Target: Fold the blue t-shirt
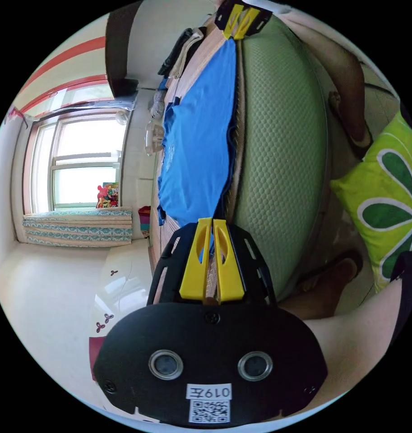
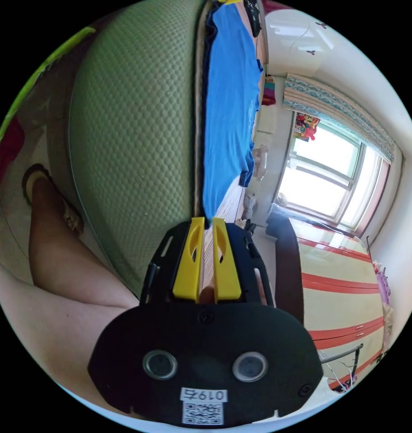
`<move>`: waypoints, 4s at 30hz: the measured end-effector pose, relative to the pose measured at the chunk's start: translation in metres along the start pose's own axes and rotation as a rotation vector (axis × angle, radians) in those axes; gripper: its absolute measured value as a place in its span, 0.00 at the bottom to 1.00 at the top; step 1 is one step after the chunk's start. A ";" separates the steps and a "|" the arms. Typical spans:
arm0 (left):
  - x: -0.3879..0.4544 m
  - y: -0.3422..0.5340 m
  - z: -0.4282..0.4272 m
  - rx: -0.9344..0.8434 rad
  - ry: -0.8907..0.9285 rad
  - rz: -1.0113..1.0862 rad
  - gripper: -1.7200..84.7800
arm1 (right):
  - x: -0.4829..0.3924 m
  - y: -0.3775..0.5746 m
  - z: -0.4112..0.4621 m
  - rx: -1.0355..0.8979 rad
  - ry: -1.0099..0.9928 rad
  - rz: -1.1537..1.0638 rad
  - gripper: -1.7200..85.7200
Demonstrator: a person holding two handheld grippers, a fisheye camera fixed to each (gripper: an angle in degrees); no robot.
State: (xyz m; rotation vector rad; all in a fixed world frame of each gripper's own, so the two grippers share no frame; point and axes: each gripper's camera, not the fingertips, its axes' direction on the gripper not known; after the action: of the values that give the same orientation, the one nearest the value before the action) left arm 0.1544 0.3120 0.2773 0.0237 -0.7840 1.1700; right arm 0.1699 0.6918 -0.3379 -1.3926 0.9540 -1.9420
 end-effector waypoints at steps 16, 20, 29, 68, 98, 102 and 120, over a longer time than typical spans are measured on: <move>-0.212 0.125 0.116 -0.125 0.372 -0.313 0.12 | 0.127 0.089 0.068 0.077 -0.265 0.663 0.07; -0.300 0.192 0.184 -0.161 0.643 -0.694 0.11 | 0.155 0.129 0.091 0.109 -0.324 0.854 0.03; -0.365 0.305 0.331 -0.326 1.106 -1.264 0.09 | 0.150 0.142 0.139 0.125 -0.513 0.846 0.01; -0.491 0.369 0.467 -0.412 1.156 -1.168 0.08 | 0.111 0.090 0.198 -0.027 -0.598 0.754 0.01; -0.570 0.317 0.658 -0.268 1.314 -1.371 0.04 | 0.103 0.107 0.236 0.076 -0.798 0.847 0.01; -0.576 0.322 0.658 -0.301 1.230 -1.361 0.03 | 0.102 0.114 0.246 0.063 -0.816 0.857 0.01; -0.523 0.366 0.612 -0.258 1.371 -1.335 0.04 | 0.111 0.257 0.356 0.127 -1.102 1.273 0.06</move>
State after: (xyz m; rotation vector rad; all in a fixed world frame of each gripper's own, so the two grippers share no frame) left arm -0.5623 -0.2055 0.3006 -0.3798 0.3805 -0.3260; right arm 0.4848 0.3745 -0.4103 -1.0348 0.7550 -0.1927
